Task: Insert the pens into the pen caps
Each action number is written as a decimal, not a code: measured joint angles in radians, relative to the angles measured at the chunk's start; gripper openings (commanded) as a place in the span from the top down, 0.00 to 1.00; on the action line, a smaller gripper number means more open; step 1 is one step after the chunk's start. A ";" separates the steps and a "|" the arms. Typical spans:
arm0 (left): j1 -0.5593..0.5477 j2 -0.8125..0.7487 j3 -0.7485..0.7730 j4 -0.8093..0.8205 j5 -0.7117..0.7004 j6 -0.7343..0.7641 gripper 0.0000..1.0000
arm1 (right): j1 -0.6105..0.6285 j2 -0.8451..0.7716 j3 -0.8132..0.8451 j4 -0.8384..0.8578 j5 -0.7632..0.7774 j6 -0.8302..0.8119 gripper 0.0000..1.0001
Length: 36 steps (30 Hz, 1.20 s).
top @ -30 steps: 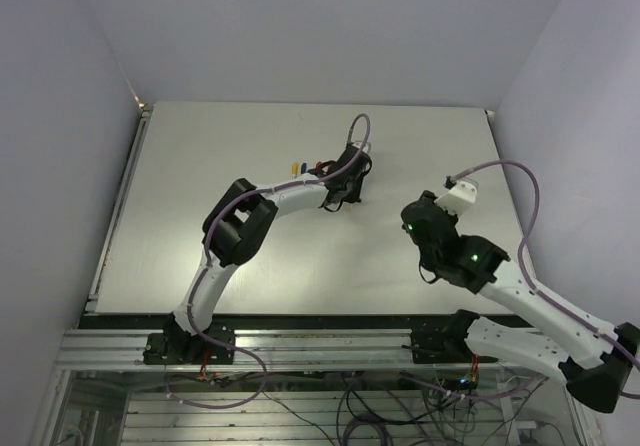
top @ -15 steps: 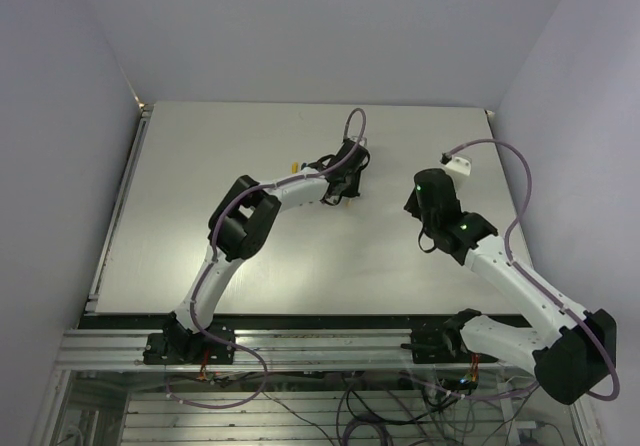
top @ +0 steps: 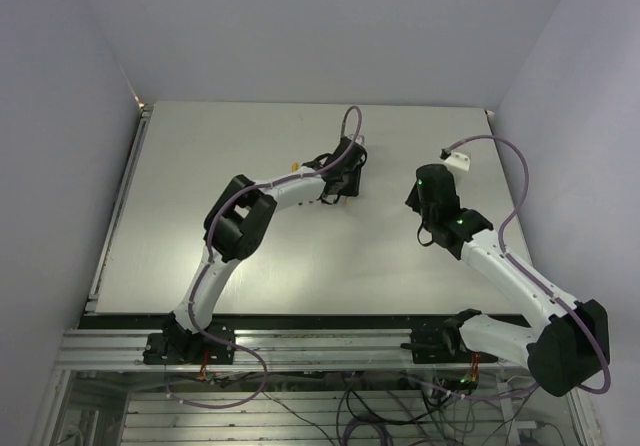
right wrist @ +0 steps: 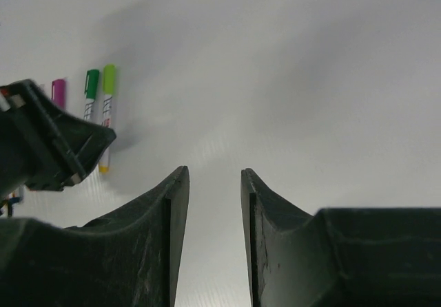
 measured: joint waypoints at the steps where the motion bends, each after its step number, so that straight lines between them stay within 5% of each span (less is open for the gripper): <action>1: 0.000 -0.012 -0.007 0.000 0.001 0.000 0.58 | -0.009 0.007 0.000 0.009 -0.002 -0.005 0.65; 8: 0.002 -0.190 -0.103 0.019 0.014 0.000 0.58 | -0.125 0.065 -0.003 0.060 -0.085 -0.024 0.66; 19: 0.002 -0.642 -0.494 0.106 -0.025 -0.009 0.57 | -0.377 0.067 -0.085 0.082 -0.251 -0.023 0.67; 26: 0.003 -0.975 -0.757 0.102 -0.132 -0.021 0.58 | -0.393 -0.032 -0.129 0.036 -0.275 -0.017 0.70; 36: 0.006 -1.369 -0.953 -0.021 -0.266 -0.080 0.58 | -0.393 -0.243 -0.189 -0.110 -0.286 0.007 0.57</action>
